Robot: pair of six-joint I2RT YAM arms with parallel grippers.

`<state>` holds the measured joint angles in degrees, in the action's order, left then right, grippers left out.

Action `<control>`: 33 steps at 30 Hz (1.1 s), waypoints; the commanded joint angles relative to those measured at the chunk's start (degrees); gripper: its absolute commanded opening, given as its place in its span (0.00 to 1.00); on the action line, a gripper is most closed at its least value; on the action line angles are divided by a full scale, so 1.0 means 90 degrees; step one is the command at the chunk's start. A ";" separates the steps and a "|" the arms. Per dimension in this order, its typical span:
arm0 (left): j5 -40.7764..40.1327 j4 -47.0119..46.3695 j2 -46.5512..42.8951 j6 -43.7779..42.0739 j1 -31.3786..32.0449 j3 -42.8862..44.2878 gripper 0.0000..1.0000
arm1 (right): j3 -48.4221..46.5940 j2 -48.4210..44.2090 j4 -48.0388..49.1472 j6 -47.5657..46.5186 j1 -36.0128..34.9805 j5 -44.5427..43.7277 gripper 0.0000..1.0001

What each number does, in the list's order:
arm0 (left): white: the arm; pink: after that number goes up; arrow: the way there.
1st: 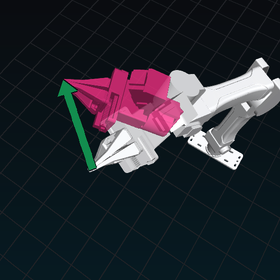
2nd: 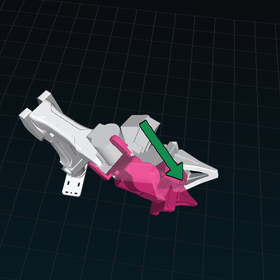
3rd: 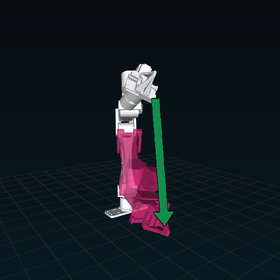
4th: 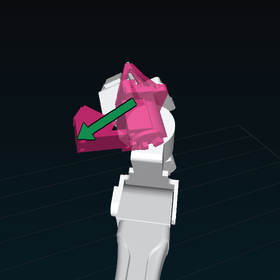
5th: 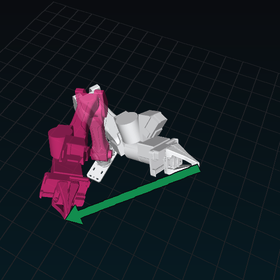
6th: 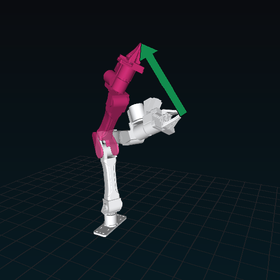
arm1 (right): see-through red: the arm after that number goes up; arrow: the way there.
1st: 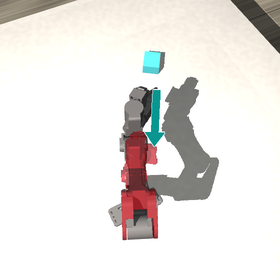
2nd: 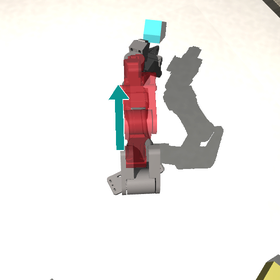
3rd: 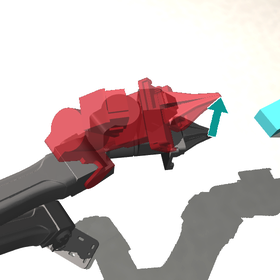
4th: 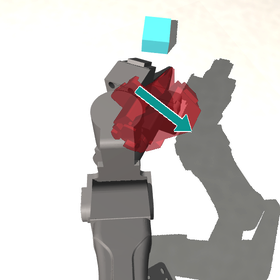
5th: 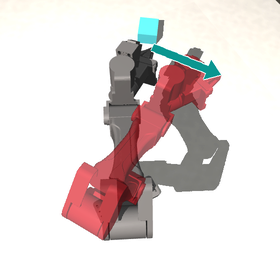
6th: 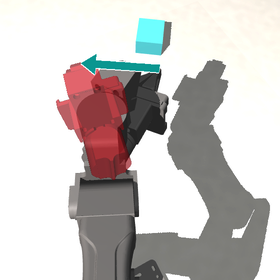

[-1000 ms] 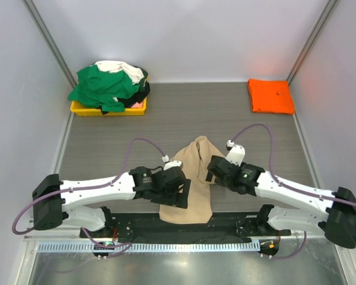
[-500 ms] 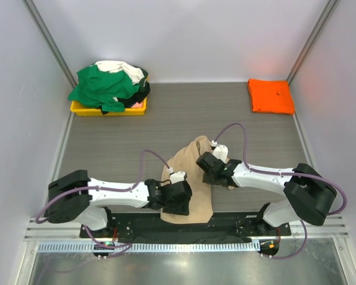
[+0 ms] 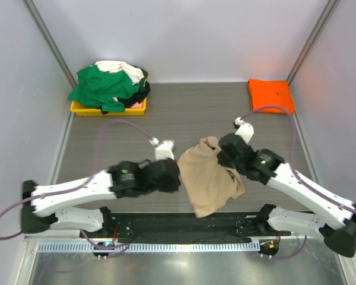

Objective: Fold and stack the t-shirts
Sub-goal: Flatten the tshirt out

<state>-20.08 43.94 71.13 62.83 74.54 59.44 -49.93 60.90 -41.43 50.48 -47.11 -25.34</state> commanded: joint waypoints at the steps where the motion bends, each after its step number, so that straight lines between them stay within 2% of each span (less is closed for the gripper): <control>1: -0.1148 0.1591 -0.1134 -0.0485 -0.0420 0.1187 0.00 | -0.1461 -0.0722 -0.1545 -0.0276 0.0039 -0.0962 0.01; 3: -0.0993 0.1816 -0.1545 -0.0923 -0.1061 0.1635 0.00 | -0.2272 -0.0868 -0.1870 -0.0422 0.0039 -0.1060 0.01; 6: -0.0389 0.1681 -0.1625 -0.1441 -0.1524 0.1784 0.02 | -0.3112 -0.0820 -0.2154 -0.0705 0.0039 -0.0837 0.03; 7: -0.0097 0.1487 -0.1566 -0.1550 -0.1525 0.1601 0.12 | -0.3259 -0.0704 -0.2213 -0.0861 0.0039 -0.0759 0.07; 8: 0.0612 0.0943 -0.1440 -0.1590 -0.1525 0.1444 0.41 | -0.3415 -0.0635 -0.2223 -0.0940 0.0039 -0.0604 0.12; 9: 0.1074 0.0570 -0.1371 -0.1590 -0.1525 0.1191 0.54 | -0.3417 -0.0557 -0.2242 -0.0979 0.0039 -0.0573 0.34; 10: 0.1436 0.0170 -0.1303 -0.1445 -0.1457 0.0647 0.64 | -0.3368 -0.0421 -0.2291 -0.0989 0.0039 -0.0563 0.54; 11: 0.1720 -0.0501 -0.1205 -0.1308 -0.1379 0.0361 0.71 | -0.3155 -0.0362 -0.2340 -0.0941 0.0049 -0.0698 0.71; 12: 0.1694 -0.0759 -0.1021 -0.1172 -0.1253 0.0146 0.72 | -0.3008 -0.0332 -0.2398 -0.0834 0.0069 -0.0883 0.90; 14: 0.1732 -0.1489 -0.0805 -0.0810 -0.0930 -0.0400 0.73 | -0.2415 -0.0419 -0.2370 -0.0522 0.0166 -0.1070 1.00; 17: 0.1839 -0.2427 -0.0278 -0.0459 -0.0579 -0.0773 0.73 | -0.1682 -0.0634 -0.1902 -0.0637 0.0731 -0.0867 1.00; 20: 0.1977 -0.2986 0.0638 -0.0525 -0.0140 -0.0619 0.74 | -0.1299 -0.0654 -0.1628 -0.0862 0.1522 -0.0379 1.00; 25: 0.2016 -0.3232 0.2521 -0.0945 0.0340 0.0737 0.80 | -0.0849 -0.0225 -0.1160 -0.1409 0.2733 0.0597 1.00; 30: 0.2055 -0.3447 0.3745 -0.1004 0.0350 0.1646 0.87 | -0.0448 -0.0107 -0.0661 -0.1829 0.4344 0.1526 1.00; 31: 0.2065 -0.3447 0.4317 -0.1053 0.0350 0.2141 0.89 | -0.0429 -0.0117 -0.0506 -0.2013 0.4984 0.1904 1.00; 32: 0.2065 -0.3447 0.4506 -0.1053 0.0350 0.2146 0.89 | -0.0429 -0.0117 -0.0504 -0.2015 0.4991 0.1908 1.00; 33: 0.2065 -0.3379 0.4731 -0.1014 0.0331 0.2271 0.90 | -0.0419 -0.0117 -0.0456 -0.2044 0.5348 0.1995 1.00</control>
<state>-1.85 15.62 107.81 54.81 77.91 74.91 -53.30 60.75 -50.22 35.81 -5.30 -13.72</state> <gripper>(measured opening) 0.891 0.996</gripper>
